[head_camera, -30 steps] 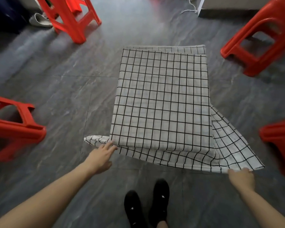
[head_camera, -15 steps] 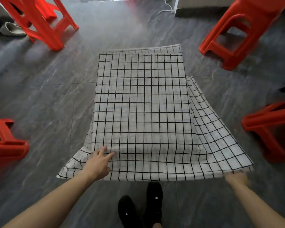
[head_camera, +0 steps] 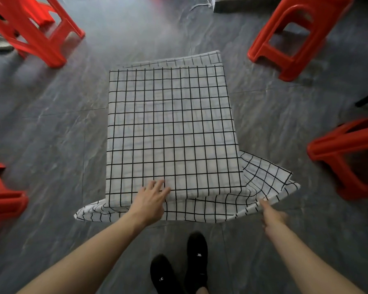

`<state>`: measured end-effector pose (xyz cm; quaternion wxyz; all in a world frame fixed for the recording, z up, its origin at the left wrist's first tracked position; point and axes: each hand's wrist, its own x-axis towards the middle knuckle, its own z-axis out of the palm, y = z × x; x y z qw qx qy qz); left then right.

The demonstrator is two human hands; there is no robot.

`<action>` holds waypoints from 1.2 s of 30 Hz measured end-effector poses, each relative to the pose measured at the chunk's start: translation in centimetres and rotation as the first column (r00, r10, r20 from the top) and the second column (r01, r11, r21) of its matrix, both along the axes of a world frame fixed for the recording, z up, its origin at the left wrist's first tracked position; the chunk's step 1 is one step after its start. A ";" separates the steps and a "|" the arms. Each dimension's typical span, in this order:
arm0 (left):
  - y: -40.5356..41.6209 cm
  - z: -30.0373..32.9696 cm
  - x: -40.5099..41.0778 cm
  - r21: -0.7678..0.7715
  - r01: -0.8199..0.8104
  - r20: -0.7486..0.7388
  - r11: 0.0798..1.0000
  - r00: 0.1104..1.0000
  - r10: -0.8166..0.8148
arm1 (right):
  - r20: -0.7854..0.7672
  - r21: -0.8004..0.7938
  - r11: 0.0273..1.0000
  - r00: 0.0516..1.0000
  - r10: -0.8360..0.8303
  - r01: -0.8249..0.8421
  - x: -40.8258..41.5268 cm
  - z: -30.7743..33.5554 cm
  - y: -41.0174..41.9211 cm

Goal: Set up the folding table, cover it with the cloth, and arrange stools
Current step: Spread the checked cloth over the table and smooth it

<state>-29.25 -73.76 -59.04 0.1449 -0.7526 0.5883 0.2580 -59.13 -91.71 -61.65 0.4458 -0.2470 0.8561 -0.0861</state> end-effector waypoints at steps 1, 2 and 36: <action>-1.0 -0.2 -0.6 -0.009 0.056 -0.014 0.998 0.998 -0.056 | -0.007 -0.032 0.999 0.999 0.034 -0.034 0.0 0.2 -0.2; -1.9 -0.3 -1.2 -0.019 0.103 -0.027 0.995 0.994 -0.103 | -0.012 -0.070 0.995 0.997 0.070 -0.071 -0.1 0.4 -0.4; -11.9 -1.3 -9.0 0.422 0.184 -0.145 0.888 0.980 -0.134 | 0.294 0.043 0.522 0.510 0.808 -0.852 -0.8 -3.6 3.1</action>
